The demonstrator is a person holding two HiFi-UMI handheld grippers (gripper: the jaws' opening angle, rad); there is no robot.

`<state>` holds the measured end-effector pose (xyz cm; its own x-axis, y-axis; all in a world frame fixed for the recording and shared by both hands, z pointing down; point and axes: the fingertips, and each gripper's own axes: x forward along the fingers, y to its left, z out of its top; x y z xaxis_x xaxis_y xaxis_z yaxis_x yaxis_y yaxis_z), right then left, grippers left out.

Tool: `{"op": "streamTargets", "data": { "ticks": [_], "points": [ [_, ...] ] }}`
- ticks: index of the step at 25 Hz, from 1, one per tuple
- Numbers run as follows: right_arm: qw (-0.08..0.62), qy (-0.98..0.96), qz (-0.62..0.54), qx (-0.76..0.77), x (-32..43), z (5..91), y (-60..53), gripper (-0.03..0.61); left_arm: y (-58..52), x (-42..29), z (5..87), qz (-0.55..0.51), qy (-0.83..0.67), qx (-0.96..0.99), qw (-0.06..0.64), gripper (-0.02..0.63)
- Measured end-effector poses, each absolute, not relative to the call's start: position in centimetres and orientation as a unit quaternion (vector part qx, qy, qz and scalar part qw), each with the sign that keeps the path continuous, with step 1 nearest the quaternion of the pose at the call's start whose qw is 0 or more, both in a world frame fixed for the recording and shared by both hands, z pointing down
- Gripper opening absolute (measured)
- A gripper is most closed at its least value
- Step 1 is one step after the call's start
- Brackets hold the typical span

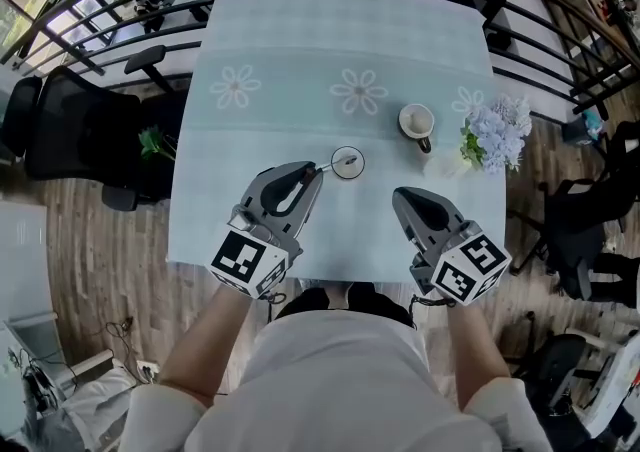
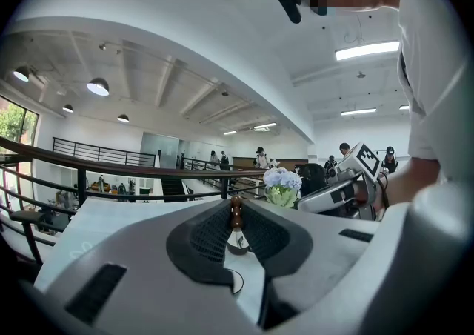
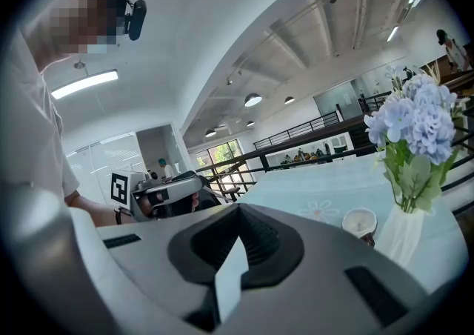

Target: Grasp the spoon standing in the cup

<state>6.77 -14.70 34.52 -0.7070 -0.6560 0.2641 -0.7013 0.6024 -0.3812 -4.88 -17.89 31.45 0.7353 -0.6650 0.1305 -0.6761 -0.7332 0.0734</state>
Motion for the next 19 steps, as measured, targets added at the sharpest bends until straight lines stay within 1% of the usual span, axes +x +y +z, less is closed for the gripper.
{"op": "streamTargets", "data": {
  "ticks": [19],
  "points": [
    [0.054,-0.89,0.245,0.381,7.5,35.8,-14.9,0.02,-18.3,-4.2,32.2,0.052,-0.357,0.93,0.065,0.052]
  ]
}}
